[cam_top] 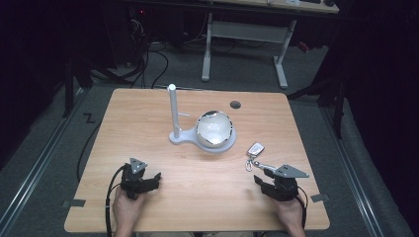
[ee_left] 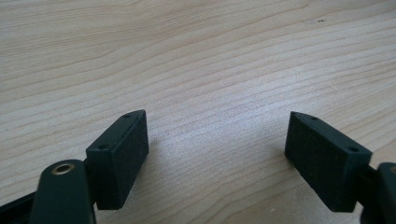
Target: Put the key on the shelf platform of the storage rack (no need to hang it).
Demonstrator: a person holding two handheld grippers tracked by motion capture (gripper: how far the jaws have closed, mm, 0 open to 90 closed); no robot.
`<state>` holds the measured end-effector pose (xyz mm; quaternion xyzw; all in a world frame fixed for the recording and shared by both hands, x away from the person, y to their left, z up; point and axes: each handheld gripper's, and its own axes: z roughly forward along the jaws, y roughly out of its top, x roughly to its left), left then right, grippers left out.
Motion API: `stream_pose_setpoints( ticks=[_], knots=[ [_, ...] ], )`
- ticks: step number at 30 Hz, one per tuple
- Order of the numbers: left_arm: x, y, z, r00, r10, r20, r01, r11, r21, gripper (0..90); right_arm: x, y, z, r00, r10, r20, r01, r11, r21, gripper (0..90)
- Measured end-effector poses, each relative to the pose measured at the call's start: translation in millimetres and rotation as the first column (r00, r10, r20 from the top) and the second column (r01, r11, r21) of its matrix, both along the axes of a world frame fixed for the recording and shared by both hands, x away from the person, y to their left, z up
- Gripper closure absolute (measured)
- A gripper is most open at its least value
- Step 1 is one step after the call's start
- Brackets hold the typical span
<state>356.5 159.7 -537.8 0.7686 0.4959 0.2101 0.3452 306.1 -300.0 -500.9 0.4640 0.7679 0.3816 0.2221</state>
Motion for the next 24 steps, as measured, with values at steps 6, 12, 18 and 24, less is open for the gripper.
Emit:
stream_pose_setpoints(
  ticks=[6, 12, 18, 24],
  knots=[
    [0.0, 0.1, 0.0, 1.0, 0.0, 0.0, 0.0, 1.0, -0.001, 21.9, 4.9, -7.8, 5.9, 1.0, -0.007, 0.005, 0.007, 1.0, 0.003, 49.9],
    [0.0, 0.1, 0.0, 1.0, 0.0, 0.0, 0.0, 1.0, 0.0, 21.9, 10.9, -14.0, 10.4, 0.9998, -0.021, 0.007, 0.021, 0.9998, 0.007, 49.9],
    [0.0, 0.0, 0.0, 1.0, 0.0, 0.0, 0.0, 1.0, 0.0, 21.9, 18.8, -19.2, 13.8, 0.9994, -0.036, 0.002, 0.036, 0.9993, 0.006, 49.5],
    [0.0, -0.1, 0.0, 1.0, 0.0, 0.0, 0.0, 1.0, 0.001, 21.9, 28.3, -22.6, 14.5, 0.9991, -0.042, -0.009, 0.042, 0.9991, 0.0, 49.6]
  ],
)
